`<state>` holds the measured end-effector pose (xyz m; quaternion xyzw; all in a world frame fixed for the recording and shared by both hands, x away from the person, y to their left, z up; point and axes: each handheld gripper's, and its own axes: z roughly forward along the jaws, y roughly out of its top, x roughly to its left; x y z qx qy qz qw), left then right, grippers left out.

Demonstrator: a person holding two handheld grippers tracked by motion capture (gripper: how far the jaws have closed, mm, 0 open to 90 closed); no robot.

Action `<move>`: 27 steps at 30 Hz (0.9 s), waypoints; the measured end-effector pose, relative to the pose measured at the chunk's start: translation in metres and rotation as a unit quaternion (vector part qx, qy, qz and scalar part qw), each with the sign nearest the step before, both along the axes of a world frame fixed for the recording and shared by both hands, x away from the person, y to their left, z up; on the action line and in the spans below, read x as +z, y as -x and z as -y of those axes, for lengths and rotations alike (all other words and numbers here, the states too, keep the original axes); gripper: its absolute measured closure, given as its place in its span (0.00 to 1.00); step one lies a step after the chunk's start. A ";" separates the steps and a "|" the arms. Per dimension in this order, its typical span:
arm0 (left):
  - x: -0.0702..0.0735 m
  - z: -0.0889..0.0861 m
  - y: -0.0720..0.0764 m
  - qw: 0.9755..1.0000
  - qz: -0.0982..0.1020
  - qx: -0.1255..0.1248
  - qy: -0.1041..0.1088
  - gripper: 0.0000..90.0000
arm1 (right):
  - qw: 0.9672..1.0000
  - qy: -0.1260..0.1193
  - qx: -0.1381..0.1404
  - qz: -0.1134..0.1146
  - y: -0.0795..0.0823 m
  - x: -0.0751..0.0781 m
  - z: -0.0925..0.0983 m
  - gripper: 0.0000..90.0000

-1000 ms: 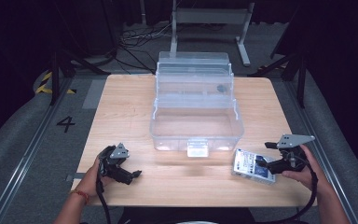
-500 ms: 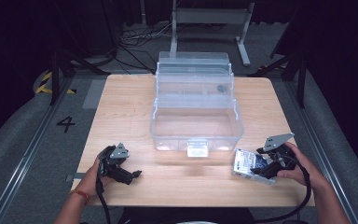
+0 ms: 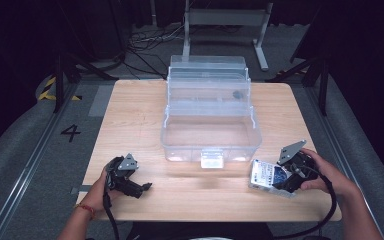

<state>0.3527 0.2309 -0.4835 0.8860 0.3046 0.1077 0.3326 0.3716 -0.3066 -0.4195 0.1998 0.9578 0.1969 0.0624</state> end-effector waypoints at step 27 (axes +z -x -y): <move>0.018 0.018 0.008 0.999 0.007 -0.027 -0.038 0.24 | 0.998 0.039 0.031 -0.035 -0.008 -0.028 -0.018 0.05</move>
